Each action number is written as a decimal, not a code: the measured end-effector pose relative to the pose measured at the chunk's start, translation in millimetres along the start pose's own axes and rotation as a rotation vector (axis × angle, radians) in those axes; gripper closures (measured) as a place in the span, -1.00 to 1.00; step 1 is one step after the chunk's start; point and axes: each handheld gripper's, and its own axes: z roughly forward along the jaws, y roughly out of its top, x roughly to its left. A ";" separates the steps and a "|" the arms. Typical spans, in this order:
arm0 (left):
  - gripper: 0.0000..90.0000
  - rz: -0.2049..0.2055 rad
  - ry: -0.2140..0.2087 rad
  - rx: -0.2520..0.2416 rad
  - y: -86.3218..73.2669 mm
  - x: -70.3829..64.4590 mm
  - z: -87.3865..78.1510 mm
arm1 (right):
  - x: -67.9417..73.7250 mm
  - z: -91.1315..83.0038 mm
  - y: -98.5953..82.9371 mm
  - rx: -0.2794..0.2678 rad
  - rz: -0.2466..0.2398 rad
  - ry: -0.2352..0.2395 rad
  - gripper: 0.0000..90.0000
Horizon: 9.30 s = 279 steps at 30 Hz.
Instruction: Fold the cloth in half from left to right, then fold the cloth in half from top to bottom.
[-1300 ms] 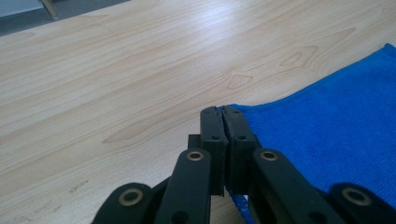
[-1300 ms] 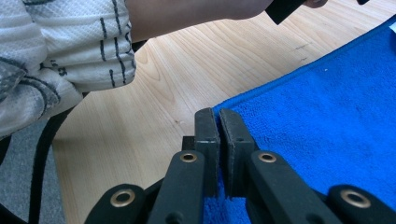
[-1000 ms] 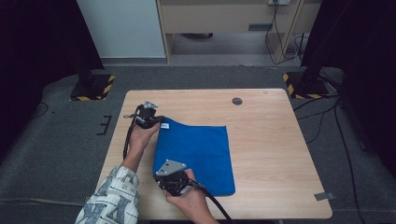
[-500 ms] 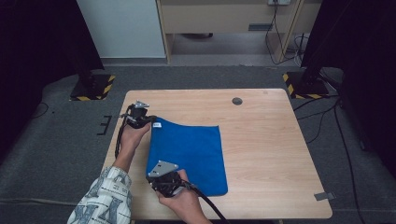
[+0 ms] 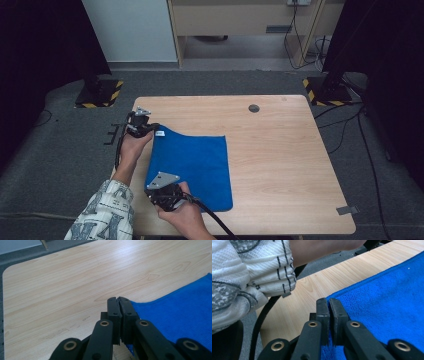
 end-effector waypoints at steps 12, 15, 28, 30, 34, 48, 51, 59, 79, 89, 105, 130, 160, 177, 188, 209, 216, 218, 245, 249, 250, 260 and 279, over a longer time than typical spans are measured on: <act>0.96 -0.009 -0.038 -0.005 6.3 -24.3 23.3 | -13.6 -19.4 -16.6 -0.007 0.035 -0.026 0.93; 0.96 0.001 -0.055 -0.008 9.0 -36.5 31.0 | -18.6 -25.9 -24.2 -0.013 0.051 -0.030 0.93; 0.96 0.029 -0.091 0.002 20.1 -74.1 53.5 | -35.5 -54.1 -43.5 -0.014 0.082 -0.061 0.93; 0.96 0.034 -0.089 -0.001 22.1 -76.3 53.4 | -36.8 -57.3 -45.1 -0.014 0.081 -0.065 0.93; 0.96 0.050 -0.101 -0.010 30.0 -89.1 55.2 | -39.3 -64.1 -48.9 -0.014 0.085 -0.072 0.93; 0.96 0.053 -0.135 -0.001 33.5 -113.0 70.3 | -48.1 -88.4 -61.1 -0.009 0.097 -0.102 0.93; 0.96 0.058 -0.142 -0.013 36.6 -121.0 70.6 | -49.5 -95.2 -62.7 -0.014 0.096 -0.110 0.93; 0.96 0.072 -0.151 -0.005 37.5 -134.2 77.6 | -53.4 -105.5 -70.8 -0.009 0.106 -0.122 0.93; 0.96 0.054 -0.138 -0.021 41.4 -144.3 85.2 | -66.3 -121.8 -82.2 0.005 0.130 -0.150 0.92; 0.95 0.046 -0.152 0.009 34.6 -148.2 102.0 | -75.5 -119.8 -97.2 0.046 0.162 -0.151 0.91; 0.93 0.060 -0.173 0.012 35.0 -156.8 106.3 | -78.1 -123.4 -103.0 0.051 0.181 -0.151 0.89; 0.75 0.056 -0.220 -0.005 34.9 -166.6 112.8 | -91.2 -128.5 -112.7 0.092 0.258 -0.191 0.32; 0.62 0.091 -0.221 0.014 33.0 -176.9 117.7 | -104.2 -139.6 -125.7 0.125 0.322 -0.226 0.20; -0.23 0.132 -0.223 -0.009 37.7 -176.1 104.1 | -102.2 -137.8 -122.7 0.150 0.272 -0.244 -0.23; -0.69 0.146 -0.195 -0.006 39.1 -157.7 84.1 | -117.6 -131.6 -105.6 0.123 0.259 -0.273 -0.58; -0.77 0.085 -0.159 -0.019 20.1 -113.5 61.1 | -169.4 -104.9 -55.6 0.103 0.201 -0.306 -0.68; -0.68 0.080 -0.127 -0.022 15.2 -98.6 61.1 | -209.4 -91.9 -26.2 0.087 0.218 -0.325 -0.29; -0.67 0.087 -0.131 -0.025 14.4 -97.3 61.2 | -217.9 -88.8 -20.3 0.078 0.236 -0.327 -0.20; -0.17 0.066 -0.127 0.092 0.6 -81.1 91.1 | -295.0 -30.4 -23.9 0.253 0.279 -0.393 0.45; -0.12 0.066 -0.130 0.101 -1.2 -81.9 94.0 | -294.6 -29.6 -26.7 0.265 0.283 -0.396 0.45; -0.09 0.075 -0.129 0.105 -1.6 -82.2 94.6 | -294.5 -29.8 -27.8 0.266 0.282 -0.398 0.41; -0.04 0.068 -0.130 0.105 -7.4 -80.4 99.2 | -292.7 -22.0 -33.0 0.278 0.287 -0.389 0.24; 0.84 0.057 -0.185 0.077 -9.2 -92.8 98.2 | -288.5 -22.0 -38.6 0.233 0.294 -0.351 0.94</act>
